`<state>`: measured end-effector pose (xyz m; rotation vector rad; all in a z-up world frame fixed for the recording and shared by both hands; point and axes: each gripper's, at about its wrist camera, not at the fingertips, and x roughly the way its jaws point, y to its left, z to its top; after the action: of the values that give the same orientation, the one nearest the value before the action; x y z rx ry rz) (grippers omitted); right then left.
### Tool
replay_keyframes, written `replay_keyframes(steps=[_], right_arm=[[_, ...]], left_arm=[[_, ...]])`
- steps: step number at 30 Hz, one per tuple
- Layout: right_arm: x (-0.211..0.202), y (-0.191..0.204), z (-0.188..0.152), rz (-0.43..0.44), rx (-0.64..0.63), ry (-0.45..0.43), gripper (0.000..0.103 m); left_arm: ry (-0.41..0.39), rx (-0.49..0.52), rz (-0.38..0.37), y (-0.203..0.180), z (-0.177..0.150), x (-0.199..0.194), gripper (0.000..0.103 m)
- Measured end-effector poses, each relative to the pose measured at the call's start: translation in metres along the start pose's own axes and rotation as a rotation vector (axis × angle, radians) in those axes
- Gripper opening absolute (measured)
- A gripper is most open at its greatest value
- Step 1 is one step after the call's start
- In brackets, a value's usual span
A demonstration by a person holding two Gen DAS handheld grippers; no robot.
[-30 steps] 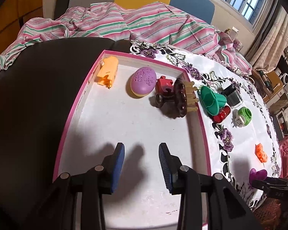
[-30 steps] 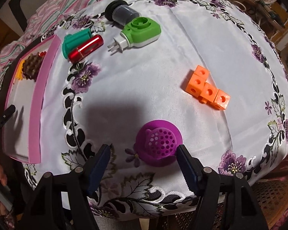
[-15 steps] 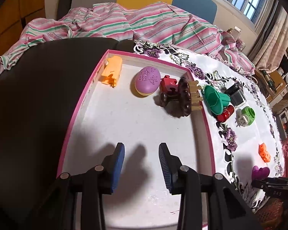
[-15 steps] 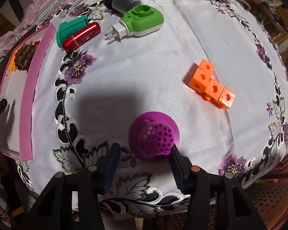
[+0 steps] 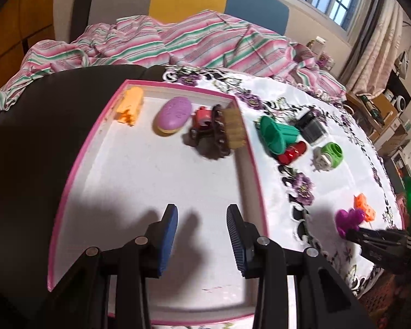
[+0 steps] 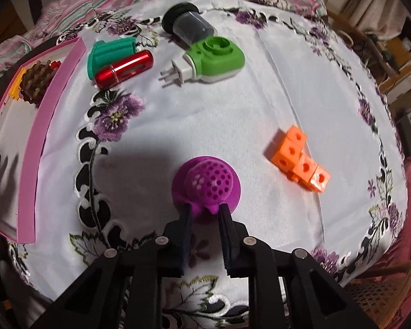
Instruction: Organize rigid objects
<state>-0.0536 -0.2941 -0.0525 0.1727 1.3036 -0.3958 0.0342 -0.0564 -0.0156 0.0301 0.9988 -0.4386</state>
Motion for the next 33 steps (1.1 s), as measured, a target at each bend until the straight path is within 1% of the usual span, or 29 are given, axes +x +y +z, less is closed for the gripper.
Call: replay_keyframes(steps=[5,12,18,28,30,32,33], right_arm=[[0.003,0.014,0.003,-0.054,-0.046,-0.054,0.016],[-0.009,0.026,0.011,-0.129,-0.106,-0.143,0.014],[-0.01,0.036,0.011,-0.138,-0.125,-0.155,0.014],[-0.008,0.034,0.012,-0.131,-0.121,-0.154,0.014],[-0.007,0.033,0.012,-0.123,-0.117,-0.15,0.018],[-0.007,0.032,0.011,-0.117,-0.111,-0.146,0.033],[-0.007,0.031,0.01,-0.115,-0.107,-0.143,0.038]], left_arm=[[0.001,0.026,-0.008,-0.014,-0.005,-0.002,0.037],[-0.004,0.025,-0.027,-0.024,-0.005,0.0,0.037],[0.01,0.037,-0.037,-0.03,-0.007,0.005,0.037],[0.017,0.038,-0.051,-0.037,-0.005,0.01,0.037],[0.019,0.038,-0.056,-0.038,-0.005,0.011,0.037],[0.024,0.031,-0.063,-0.038,-0.004,0.012,0.037],[0.025,0.029,-0.064,-0.037,-0.003,0.012,0.037]])
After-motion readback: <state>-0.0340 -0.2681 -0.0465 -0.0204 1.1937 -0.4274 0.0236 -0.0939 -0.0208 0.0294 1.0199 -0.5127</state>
